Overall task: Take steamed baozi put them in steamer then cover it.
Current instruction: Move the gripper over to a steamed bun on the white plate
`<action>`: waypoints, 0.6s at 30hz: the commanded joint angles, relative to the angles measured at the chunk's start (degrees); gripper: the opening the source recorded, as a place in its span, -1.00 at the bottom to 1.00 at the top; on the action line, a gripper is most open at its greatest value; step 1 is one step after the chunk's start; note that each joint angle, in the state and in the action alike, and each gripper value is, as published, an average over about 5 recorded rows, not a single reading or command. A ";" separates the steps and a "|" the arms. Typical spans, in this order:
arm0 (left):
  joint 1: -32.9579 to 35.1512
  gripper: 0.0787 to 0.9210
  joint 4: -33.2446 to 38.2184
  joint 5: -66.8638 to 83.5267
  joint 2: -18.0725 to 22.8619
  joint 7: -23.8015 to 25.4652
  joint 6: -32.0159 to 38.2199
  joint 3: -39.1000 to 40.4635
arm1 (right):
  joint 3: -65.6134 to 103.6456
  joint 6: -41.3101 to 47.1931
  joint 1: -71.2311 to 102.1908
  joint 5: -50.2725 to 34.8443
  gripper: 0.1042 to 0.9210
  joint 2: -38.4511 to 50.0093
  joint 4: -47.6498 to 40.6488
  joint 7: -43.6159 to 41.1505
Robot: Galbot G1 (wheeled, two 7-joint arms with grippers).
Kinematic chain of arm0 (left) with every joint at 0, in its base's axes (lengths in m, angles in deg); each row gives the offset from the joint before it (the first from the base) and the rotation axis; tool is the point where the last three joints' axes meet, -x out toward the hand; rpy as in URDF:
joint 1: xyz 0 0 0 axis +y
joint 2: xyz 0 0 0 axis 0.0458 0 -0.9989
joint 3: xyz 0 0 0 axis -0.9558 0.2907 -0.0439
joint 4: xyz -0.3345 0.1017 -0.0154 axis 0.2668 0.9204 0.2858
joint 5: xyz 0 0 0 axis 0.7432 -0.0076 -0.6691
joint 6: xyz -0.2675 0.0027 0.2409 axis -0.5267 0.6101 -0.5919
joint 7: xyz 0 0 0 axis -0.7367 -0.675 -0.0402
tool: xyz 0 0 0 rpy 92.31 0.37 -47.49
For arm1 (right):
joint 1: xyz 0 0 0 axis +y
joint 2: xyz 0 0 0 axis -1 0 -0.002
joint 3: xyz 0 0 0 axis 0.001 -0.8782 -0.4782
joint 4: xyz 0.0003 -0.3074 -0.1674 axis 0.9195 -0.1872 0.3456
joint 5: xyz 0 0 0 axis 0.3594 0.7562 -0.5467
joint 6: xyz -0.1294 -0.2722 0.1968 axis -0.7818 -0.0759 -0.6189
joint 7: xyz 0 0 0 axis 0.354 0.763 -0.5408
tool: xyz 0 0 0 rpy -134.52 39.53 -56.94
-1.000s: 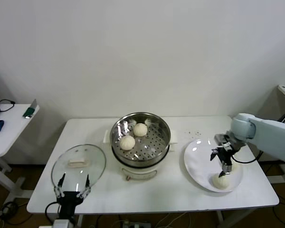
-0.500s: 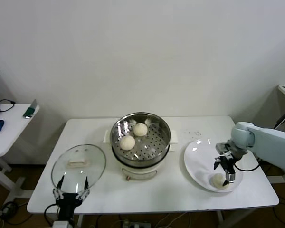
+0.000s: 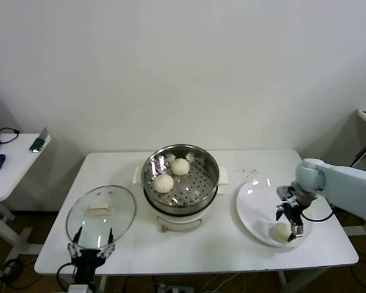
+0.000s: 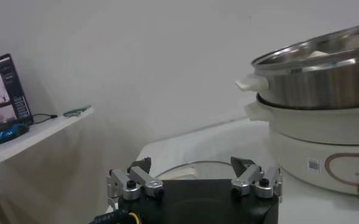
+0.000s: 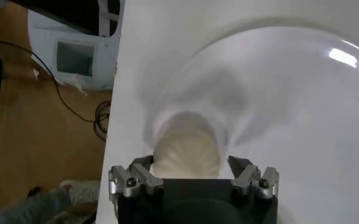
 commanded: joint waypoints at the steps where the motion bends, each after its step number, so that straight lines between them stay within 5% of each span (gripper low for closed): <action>1: 0.05 0.77 -0.04 -0.07 -0.06 -0.03 0.09 -0.02 | -1.49 -0.01 -0.64 -0.04 0.71 -0.48 -0.27 0.03; 18: 0.02 0.77 -0.37 -0.03 -0.09 -0.19 0.27 -0.20 | -1.96 -0.15 -0.35 -0.25 0.53 -1.52 -1.00 0.10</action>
